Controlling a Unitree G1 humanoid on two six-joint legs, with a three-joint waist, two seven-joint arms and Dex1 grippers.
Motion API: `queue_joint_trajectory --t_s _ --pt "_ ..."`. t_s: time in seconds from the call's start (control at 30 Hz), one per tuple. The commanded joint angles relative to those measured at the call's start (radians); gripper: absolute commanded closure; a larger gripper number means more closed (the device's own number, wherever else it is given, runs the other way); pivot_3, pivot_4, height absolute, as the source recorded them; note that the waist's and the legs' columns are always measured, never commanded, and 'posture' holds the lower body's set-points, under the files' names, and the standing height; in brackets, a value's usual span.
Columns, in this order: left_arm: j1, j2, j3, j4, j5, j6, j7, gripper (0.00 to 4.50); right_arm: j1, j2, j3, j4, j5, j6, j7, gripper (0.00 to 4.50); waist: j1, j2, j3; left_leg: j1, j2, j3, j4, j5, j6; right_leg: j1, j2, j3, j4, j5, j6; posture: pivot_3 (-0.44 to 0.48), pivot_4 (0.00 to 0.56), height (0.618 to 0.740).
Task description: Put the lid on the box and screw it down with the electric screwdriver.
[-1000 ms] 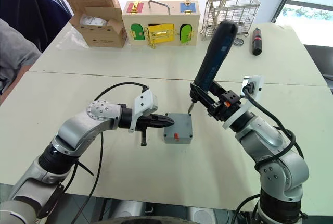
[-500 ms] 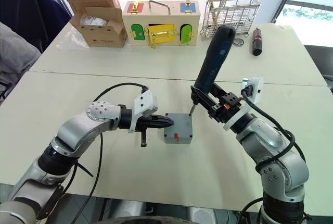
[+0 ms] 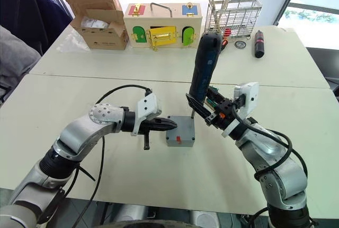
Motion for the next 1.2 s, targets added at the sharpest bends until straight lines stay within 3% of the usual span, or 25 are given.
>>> queue_joint_trajectory --t_s 0.03,0.33,0.5,0.8,0.97,1.2 --pt "0.010 -0.003 -0.013 -0.016 0.014 -0.003 -0.004 4.50 0.038 0.003 0.048 0.026 -0.002 0.030 0.011 2.74 0.000 -0.001 -0.001 0.001 0.000 0.000 0.000 0.000 0.000 0.001 0.000 0.000 0.000 0.000 0.000 0.000 0.150 0.740" --pt "0.023 -0.007 -0.020 -0.024 0.020 0.003 -0.001 4.50 0.090 -0.011 0.089 0.057 -0.055 0.014 0.025 2.74 0.002 -0.006 -0.007 0.004 0.000 -0.002 0.000 -0.001 0.002 0.006 0.000 0.000 -0.002 0.000 0.000 0.000 0.150 0.740" --pt "0.031 0.000 -0.033 -0.017 0.039 0.003 0.000 4.50 0.117 -0.006 0.112 0.078 -0.081 -0.001 0.028 2.74 0.003 -0.008 -0.013 0.021 0.002 -0.004 -0.007 -0.007 0.012 0.027 0.001 -0.001 -0.018 -0.001 -0.001 0.000 0.150 0.740" --pt "0.038 -0.004 -0.046 0.004 0.061 0.008 -0.006 4.50 0.109 0.006 0.122 0.116 -0.099 0.004 0.020 2.74 0.003 -0.010 -0.023 0.024 0.002 -0.004 -0.010 -0.008 0.012 0.029 0.000 0.000 -0.019 -0.001 -0.001 0.000 0.150 0.740" --pt "0.040 -0.008 -0.042 0.013 0.062 0.013 -0.006 4.50 0.102 0.001 0.119 0.125 -0.101 0.005 0.024 2.74 0.003 -0.011 -0.024 0.037 0.002 -0.004 -0.017 -0.007 0.012 0.041 -0.001 0.000 -0.027 -0.001 -0.002 0.000 0.150 0.740" --pt "0.049 -0.012 -0.046 0.013 0.066 0.017 -0.004 4.50 0.107 -0.011 0.123 0.129 -0.106 0.013 0.029 2.74 0.004 -0.011 -0.025 0.038 0.002 -0.004 -0.018 -0.007 0.012 0.045 -0.001 0.000 -0.033 -0.001 -0.002 0.000 0.150 0.740"
